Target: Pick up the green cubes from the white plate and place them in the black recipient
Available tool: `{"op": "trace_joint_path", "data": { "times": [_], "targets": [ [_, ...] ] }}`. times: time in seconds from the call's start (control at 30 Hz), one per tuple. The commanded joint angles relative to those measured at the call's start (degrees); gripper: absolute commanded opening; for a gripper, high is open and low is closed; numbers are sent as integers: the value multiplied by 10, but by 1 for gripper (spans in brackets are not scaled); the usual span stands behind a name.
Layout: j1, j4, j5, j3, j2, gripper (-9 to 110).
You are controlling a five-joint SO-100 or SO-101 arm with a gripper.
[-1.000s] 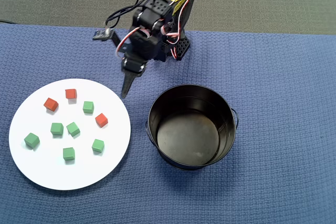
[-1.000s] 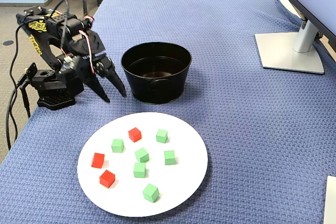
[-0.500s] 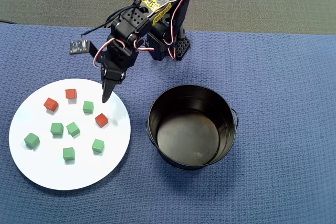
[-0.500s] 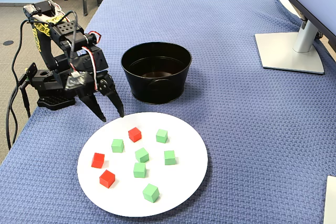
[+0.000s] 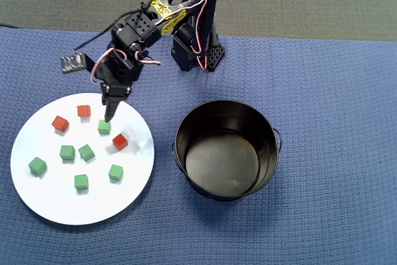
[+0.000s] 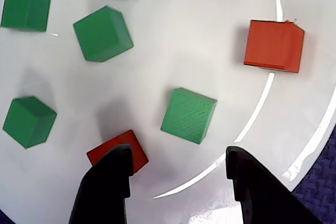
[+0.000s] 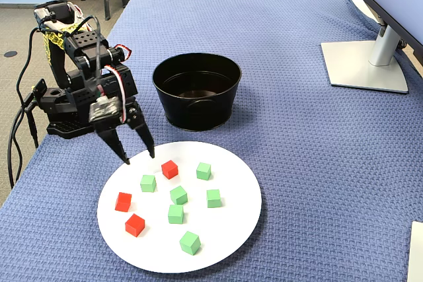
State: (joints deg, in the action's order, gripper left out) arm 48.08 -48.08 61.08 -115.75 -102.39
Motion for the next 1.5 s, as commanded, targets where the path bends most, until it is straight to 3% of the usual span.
{"op": "trace_joint_path", "data": {
  "times": [0.0,0.23,1.03,1.47],
  "targets": [
    [13,-32,-105,47,22,16],
    [-2,-107,-205,123,89,15],
    [-3,-105,-192,277,273,17],
    [-33,-79,-171,244,290,16]
  ]
}}
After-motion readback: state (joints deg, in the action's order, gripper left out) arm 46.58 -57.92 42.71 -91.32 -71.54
